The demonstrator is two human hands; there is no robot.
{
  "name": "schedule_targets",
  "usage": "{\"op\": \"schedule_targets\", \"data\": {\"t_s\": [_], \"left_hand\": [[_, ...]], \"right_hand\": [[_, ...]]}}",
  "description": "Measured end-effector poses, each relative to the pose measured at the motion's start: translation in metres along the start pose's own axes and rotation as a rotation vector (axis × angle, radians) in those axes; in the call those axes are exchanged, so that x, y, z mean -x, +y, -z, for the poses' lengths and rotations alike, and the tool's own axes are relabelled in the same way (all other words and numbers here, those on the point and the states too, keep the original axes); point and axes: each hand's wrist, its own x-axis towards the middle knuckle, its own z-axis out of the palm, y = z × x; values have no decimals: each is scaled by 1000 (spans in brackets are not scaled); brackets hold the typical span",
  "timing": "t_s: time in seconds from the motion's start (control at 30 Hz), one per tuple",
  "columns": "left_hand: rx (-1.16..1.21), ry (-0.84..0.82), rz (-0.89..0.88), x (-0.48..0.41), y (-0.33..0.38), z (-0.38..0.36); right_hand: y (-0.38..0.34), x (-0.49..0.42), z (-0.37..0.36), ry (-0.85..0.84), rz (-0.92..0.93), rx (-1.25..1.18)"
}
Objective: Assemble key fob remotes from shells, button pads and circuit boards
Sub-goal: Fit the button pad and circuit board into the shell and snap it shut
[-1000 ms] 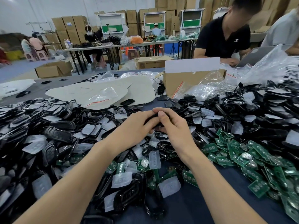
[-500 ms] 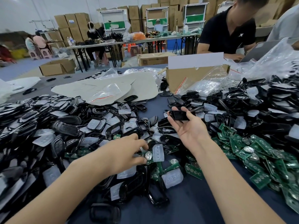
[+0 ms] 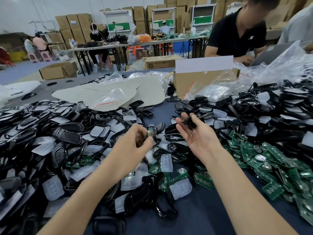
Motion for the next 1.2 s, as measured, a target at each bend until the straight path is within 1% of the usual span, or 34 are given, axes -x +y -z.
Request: {"op": "schedule_targets", "data": {"t_s": [0.1,0.17,0.23,0.37,0.43,0.57,0.63,0.77,0.87,1.0,1.07,1.2], "left_hand": [[230,115,50,-10,1,-13],[362,148,63,-14,0,-21],[424,167,56,-14,-4,-26],[481,179,42,-9,-11,-29],[453,203,13,-6,-11,-30],[435,270,-13,-3,-10,-31],[464,300,-6,-5,-11,-31],[580,336,50,-6,-17,-33],[705,321,101,-5,-20,-33],[846,279,104,-4,-18,-32],[843,282,99,-4,-18,-32],[702,333,85,-7,-19,-35]], "right_hand": [[0,0,-2,17,-33,-46],[0,1,-5,-26,-57,-36],[3,1,-7,-71,-46,31],[14,1,-8,-198,16,324],[20,4,-7,-270,45,493],[27,9,-6,-346,62,646],[28,9,-7,-333,72,684],[30,7,-6,-283,71,673],[31,6,-4,-280,63,697],[33,5,-4,-303,51,750],[33,6,-4,-310,66,775],[32,7,-4,-320,105,814]]}}
